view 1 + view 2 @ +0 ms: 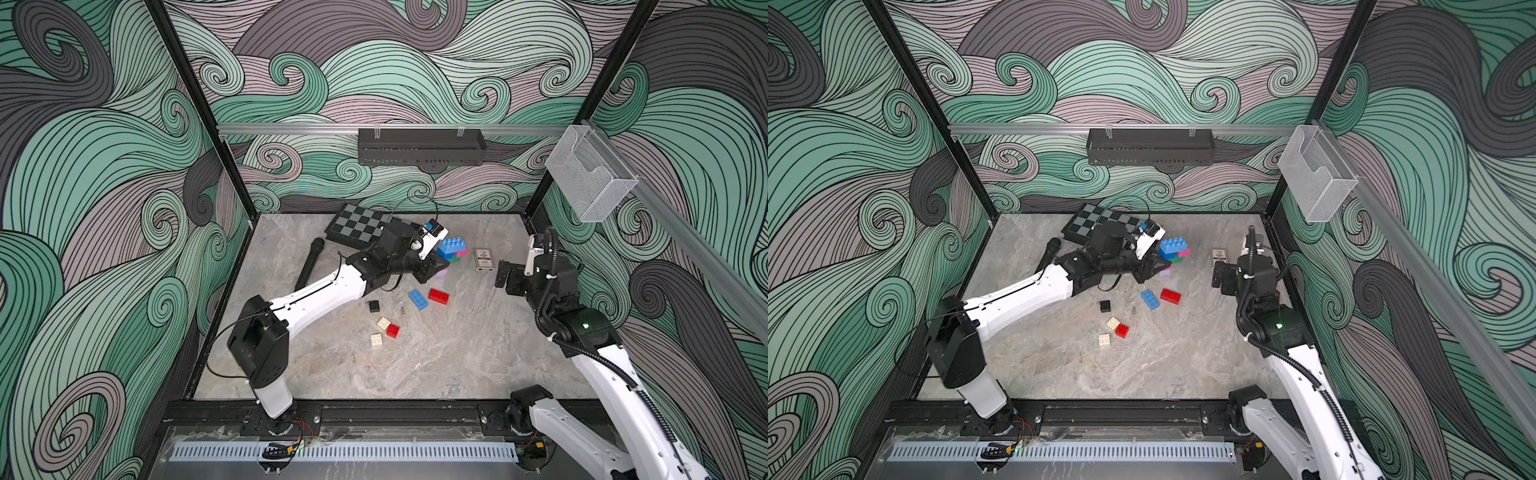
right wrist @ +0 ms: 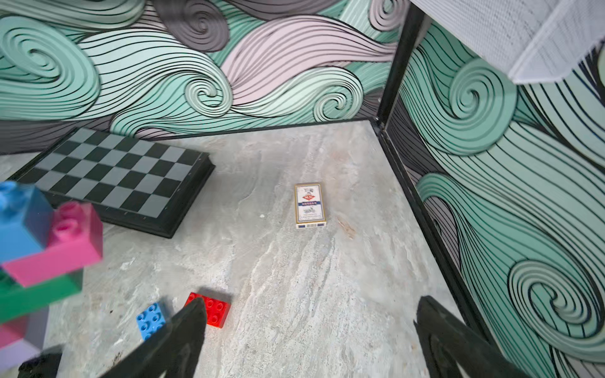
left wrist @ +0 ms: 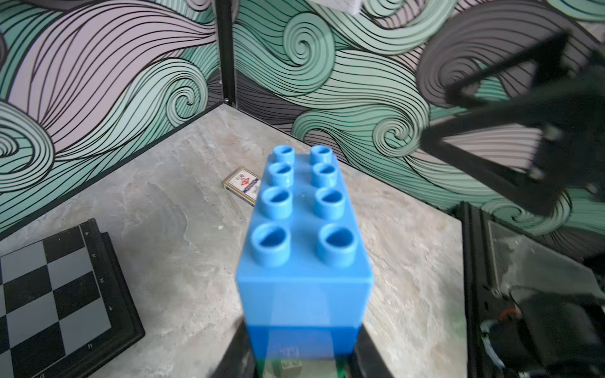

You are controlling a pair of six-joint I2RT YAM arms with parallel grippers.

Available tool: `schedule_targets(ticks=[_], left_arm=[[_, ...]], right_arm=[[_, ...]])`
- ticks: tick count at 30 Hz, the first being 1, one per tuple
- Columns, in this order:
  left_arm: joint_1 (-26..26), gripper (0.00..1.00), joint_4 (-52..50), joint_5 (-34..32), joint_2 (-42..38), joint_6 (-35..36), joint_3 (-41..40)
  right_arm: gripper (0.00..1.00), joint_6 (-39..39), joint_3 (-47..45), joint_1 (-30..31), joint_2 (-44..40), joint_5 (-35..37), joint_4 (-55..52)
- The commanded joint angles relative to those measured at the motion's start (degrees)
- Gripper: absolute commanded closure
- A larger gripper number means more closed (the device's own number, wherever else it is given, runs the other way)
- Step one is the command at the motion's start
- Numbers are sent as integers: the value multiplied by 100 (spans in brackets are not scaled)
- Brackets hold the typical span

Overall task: Assemble the letter p with lego
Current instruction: Place the lego brick at the center of the board.

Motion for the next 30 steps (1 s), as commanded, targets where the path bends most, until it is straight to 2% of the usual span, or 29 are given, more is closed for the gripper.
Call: schedule_targets(ticks=[1,7,12,14,22,30], left_arm=[[458,100,-451,704,938,-943,734],[758,100,-487,1970,3156,-2343,3194],[756,100,-515,2184,4402,-3380,4717],[758,100,-584,2178,4654,-3706,4934],[749,100,-278,2161,5004,-4735,4773],[680,100,-754,1894,5310,-4777,5026]], right_arm=[[1,817,-186,-173,-37,-185,-205],[1,890,-588,-198,-33,-256,-149],[1,889,-752,-197,-27,-311,-180],[1,903,-783,-192,12,-335,-179],[1,933,-796,-196,275,-543,-106],[1,881,-828,-201,299,-675,-53]])
